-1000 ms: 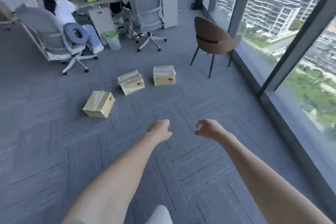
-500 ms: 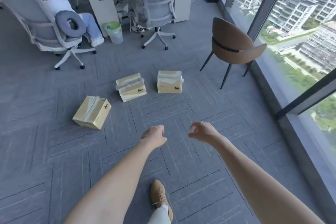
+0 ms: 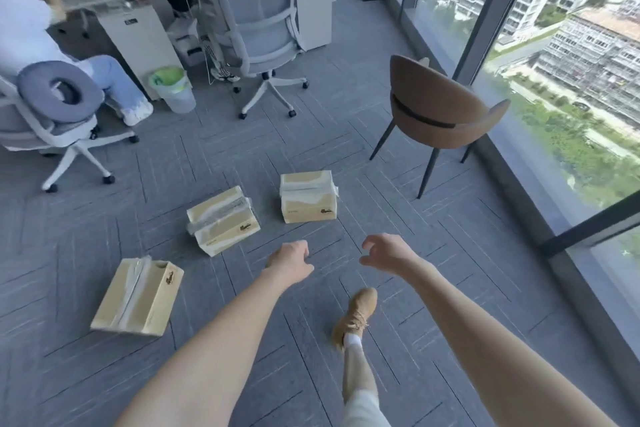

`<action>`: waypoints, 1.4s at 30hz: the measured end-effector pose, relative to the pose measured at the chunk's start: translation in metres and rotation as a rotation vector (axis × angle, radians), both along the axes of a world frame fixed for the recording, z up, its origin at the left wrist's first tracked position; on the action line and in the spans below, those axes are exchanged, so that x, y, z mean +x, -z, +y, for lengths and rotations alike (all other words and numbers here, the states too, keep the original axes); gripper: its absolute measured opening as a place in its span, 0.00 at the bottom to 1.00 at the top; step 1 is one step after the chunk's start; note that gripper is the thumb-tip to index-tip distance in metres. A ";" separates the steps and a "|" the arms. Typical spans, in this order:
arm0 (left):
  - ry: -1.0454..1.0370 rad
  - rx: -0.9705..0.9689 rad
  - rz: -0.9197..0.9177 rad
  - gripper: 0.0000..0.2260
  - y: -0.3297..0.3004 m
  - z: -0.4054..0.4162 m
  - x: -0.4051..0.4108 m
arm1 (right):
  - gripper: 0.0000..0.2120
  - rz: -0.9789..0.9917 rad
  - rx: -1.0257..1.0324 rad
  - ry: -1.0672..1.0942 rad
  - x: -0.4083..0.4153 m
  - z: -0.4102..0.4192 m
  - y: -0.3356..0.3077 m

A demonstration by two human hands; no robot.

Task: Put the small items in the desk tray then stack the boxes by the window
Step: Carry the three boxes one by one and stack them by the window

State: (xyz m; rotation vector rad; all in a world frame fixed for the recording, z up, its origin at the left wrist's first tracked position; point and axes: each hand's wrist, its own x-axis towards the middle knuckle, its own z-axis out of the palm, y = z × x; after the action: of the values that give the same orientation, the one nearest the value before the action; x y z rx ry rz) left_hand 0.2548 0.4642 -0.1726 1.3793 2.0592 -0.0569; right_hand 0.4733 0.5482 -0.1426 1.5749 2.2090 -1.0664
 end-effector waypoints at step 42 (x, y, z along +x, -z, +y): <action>-0.399 -0.345 -0.137 0.18 0.675 0.398 -0.293 | 0.37 -0.098 -0.361 0.342 -0.220 0.466 0.699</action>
State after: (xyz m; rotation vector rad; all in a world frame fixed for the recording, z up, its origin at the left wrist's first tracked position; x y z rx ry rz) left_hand -0.0381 0.8620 -0.8473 0.7329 2.0539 -0.1356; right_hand 0.2535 1.0139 -0.8418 1.8208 1.6038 -1.3549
